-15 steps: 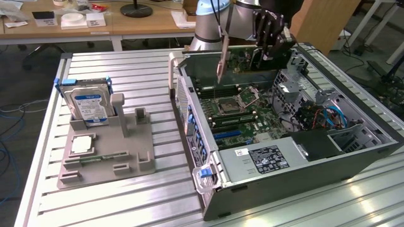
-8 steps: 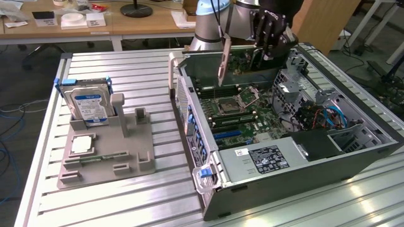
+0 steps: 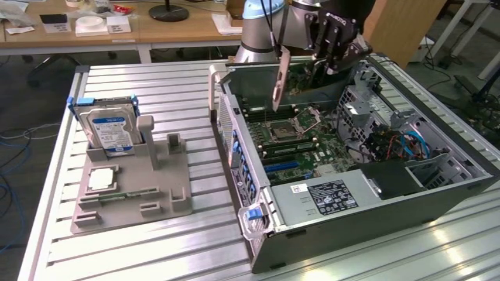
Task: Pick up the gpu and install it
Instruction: 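Insert the gpu into the slot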
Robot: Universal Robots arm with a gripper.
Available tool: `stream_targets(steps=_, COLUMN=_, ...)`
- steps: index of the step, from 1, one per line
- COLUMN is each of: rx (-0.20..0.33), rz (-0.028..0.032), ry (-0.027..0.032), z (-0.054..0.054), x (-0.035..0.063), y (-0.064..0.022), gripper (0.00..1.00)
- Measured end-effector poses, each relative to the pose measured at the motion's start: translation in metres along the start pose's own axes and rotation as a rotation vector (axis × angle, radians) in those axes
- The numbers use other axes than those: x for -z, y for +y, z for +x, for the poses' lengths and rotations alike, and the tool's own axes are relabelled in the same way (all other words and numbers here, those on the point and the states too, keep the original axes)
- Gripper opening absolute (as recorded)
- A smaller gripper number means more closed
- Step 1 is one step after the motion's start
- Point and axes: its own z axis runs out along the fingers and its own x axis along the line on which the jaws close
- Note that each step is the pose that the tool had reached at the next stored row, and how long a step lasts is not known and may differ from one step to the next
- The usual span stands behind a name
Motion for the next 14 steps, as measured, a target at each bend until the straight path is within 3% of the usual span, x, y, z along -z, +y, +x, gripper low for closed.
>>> stream_targets(steps=10, rx=0.181, rz=-0.0053, ry=-0.0093, z=0.0000, x=-0.0008, y=0.0000, gripper=0.28)
stream_targets(steps=12, rx=0.192, rz=-0.0056, ry=-0.0098, z=0.0000, x=-0.0008, y=0.0001, gripper=0.28)
stream_targets(steps=14, rx=0.162, rz=-0.0047, ry=-0.0084, z=0.0001, x=-0.0015, y=0.0000, gripper=0.28)
